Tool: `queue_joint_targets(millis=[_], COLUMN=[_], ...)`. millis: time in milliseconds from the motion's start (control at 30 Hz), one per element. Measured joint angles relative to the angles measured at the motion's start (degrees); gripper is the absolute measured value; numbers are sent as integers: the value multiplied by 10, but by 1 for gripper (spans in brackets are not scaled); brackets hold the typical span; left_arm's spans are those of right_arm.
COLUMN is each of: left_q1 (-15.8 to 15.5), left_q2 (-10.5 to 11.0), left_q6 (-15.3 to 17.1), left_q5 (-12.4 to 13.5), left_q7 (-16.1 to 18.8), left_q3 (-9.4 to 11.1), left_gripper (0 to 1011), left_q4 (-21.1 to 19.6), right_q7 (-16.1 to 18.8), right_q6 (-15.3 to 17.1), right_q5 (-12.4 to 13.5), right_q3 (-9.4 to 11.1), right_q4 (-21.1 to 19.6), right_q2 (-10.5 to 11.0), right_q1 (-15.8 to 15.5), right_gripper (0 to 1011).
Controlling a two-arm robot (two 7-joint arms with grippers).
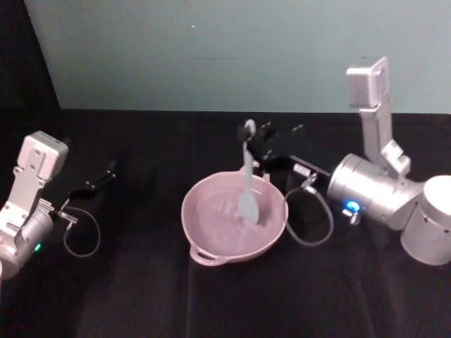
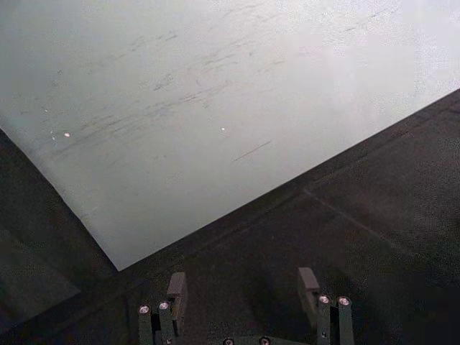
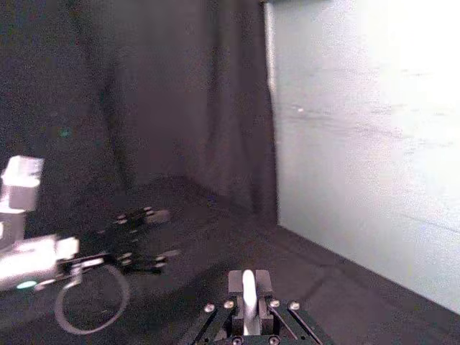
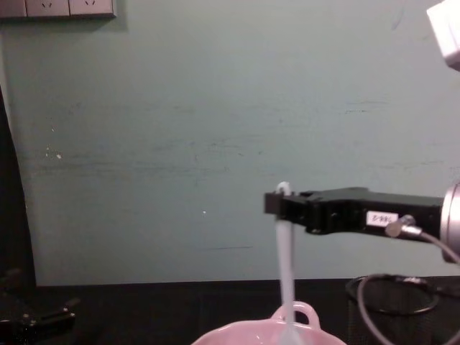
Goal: Use the one hand to pick up the spoon and stir the clear water in the bowl.
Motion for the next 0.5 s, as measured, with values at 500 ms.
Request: queue_joint_targets(millis=[500], left_q1=[0], left_q2=[0], left_q6=[0], left_q5=[0], left_q7=[0], left_q3=[0], left_gripper=[1011], left_q4=[0], right_q7=[20], right_q6=[4], right_q5=[-9], right_q3=[-56], right_q4=[-8], right_q2=[-31], right_q1=[8], right_gripper=[111])
